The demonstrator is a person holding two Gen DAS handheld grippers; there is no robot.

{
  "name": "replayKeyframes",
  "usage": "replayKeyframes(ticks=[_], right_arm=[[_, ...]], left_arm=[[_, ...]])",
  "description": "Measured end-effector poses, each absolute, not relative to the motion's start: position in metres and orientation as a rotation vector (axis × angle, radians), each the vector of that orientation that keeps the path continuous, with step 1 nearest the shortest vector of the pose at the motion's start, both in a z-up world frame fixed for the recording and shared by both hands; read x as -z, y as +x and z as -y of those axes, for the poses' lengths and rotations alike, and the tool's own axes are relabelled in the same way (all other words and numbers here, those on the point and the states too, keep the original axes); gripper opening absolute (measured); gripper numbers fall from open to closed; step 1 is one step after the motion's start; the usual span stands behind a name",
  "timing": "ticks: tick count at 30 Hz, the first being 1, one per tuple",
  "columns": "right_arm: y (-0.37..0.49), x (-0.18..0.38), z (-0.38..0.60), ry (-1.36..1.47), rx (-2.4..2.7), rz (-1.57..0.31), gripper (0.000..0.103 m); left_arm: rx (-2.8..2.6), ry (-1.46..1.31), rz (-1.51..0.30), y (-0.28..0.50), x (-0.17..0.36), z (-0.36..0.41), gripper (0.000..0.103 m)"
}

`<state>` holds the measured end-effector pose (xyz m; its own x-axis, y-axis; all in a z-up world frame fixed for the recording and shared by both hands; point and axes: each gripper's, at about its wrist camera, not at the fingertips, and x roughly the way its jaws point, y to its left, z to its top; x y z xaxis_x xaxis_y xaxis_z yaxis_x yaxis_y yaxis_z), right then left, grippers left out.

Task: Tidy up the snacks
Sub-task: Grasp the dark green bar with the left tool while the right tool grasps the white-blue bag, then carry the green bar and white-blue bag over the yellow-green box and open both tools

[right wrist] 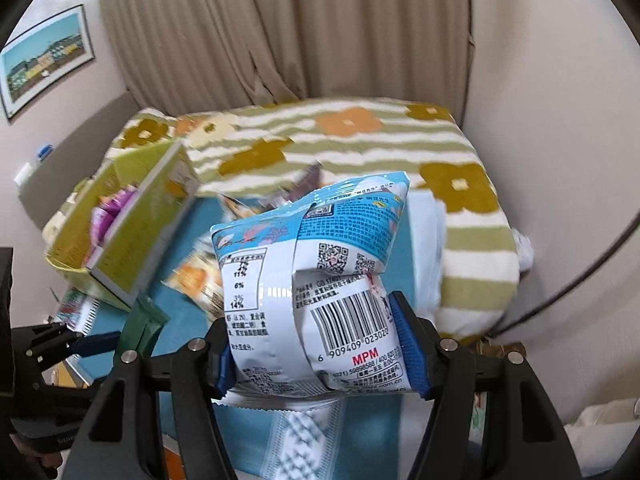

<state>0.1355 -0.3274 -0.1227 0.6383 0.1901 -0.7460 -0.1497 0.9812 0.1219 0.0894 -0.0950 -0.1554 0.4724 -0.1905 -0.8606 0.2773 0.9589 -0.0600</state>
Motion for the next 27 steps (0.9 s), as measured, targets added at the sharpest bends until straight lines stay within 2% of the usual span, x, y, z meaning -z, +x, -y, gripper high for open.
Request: replayKeyframes(ticks=[12,18,27], right_arm=[[0.179,0.070,0.218,0.052,-0.321,-0.763,0.061],[0.224,0.062,0.153,0.088,-0.335,-0.754,0.061],[0.284,0.073,0.077,0.091,-0.315,-0.798,0.061]], left_arm=[[0.191,0.026,-0.933,0.158,0.096,-0.031,0.042],[0.194,0.019,-0.932,0.216,0.090,-0.094,0.042],[0.231,0.030,-0.987,0.318,0.115,-0.170,0.042]])
